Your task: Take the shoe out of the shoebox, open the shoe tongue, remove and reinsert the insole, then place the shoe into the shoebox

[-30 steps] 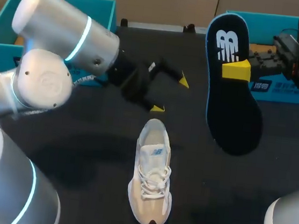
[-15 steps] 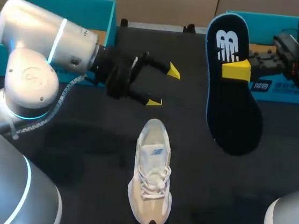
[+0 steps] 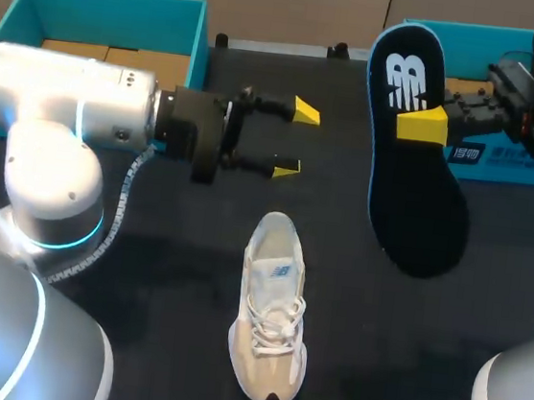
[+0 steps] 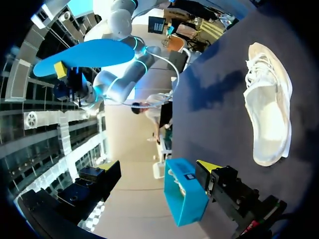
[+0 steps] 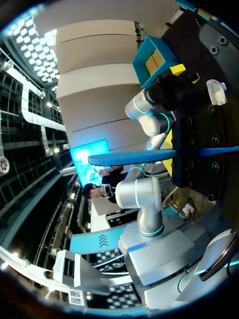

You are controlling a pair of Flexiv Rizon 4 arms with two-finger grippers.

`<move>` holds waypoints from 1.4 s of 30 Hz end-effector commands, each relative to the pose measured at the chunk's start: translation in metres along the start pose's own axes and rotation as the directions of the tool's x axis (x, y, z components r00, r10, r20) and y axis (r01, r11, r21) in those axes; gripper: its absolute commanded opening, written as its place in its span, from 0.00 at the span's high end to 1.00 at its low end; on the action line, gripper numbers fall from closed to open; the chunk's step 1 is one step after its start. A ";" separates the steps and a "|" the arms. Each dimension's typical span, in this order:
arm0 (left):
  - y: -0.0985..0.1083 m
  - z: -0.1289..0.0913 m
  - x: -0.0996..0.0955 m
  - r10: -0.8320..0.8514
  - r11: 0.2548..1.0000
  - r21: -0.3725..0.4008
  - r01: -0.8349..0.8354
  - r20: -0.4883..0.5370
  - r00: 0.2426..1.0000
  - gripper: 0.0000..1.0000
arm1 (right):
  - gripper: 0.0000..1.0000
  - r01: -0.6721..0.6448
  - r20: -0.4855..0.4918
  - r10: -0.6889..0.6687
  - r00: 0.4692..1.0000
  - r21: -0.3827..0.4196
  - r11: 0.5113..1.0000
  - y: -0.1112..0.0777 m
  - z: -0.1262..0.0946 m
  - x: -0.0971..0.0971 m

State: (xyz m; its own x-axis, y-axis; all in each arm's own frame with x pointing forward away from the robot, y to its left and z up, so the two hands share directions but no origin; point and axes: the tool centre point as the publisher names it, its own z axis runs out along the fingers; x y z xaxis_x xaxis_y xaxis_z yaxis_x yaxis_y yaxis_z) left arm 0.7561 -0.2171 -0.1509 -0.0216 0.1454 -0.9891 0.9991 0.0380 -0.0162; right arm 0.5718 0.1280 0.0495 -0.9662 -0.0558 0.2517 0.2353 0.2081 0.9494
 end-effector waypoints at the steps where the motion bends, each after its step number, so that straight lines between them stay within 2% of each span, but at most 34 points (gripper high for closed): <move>1: -0.002 -0.005 -0.002 0.011 1.000 -0.001 -0.011 0.053 0.999 0.00 | 1.00 -0.001 -0.003 0.001 1.000 0.006 1.000 0.002 0.002 -0.003; 16: 0.006 -0.014 -0.010 0.015 1.000 0.026 -0.016 0.064 0.998 0.00 | 1.00 -0.001 -0.003 0.001 1.000 0.006 1.000 0.002 0.002 -0.003; 29: 0.006 -0.014 -0.010 0.015 1.000 0.026 -0.016 0.064 0.998 0.00 | 1.00 -0.069 -0.087 0.067 0.994 -0.017 0.997 -0.004 -0.014 -0.031; 31: 0.006 -0.014 -0.010 0.015 1.000 0.026 -0.016 0.064 0.998 0.00 | 1.00 -0.090 -0.099 0.085 0.991 -0.046 0.995 -0.009 -0.016 -0.039; 42: 0.006 -0.014 -0.010 0.015 1.000 0.026 -0.016 0.064 0.998 0.00 | 1.00 -0.090 -0.099 0.085 0.991 -0.046 0.995 -0.009 -0.016 -0.039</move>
State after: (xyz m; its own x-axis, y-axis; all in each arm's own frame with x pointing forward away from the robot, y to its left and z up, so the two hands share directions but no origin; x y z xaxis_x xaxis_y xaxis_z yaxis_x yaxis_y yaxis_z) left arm 0.7624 -0.2036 -0.1389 -0.0061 0.0839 -0.9965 1.0000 0.0078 -0.0055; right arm 0.6056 0.1097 0.0328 -0.9284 -0.1292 0.3484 0.3270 0.1610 0.9312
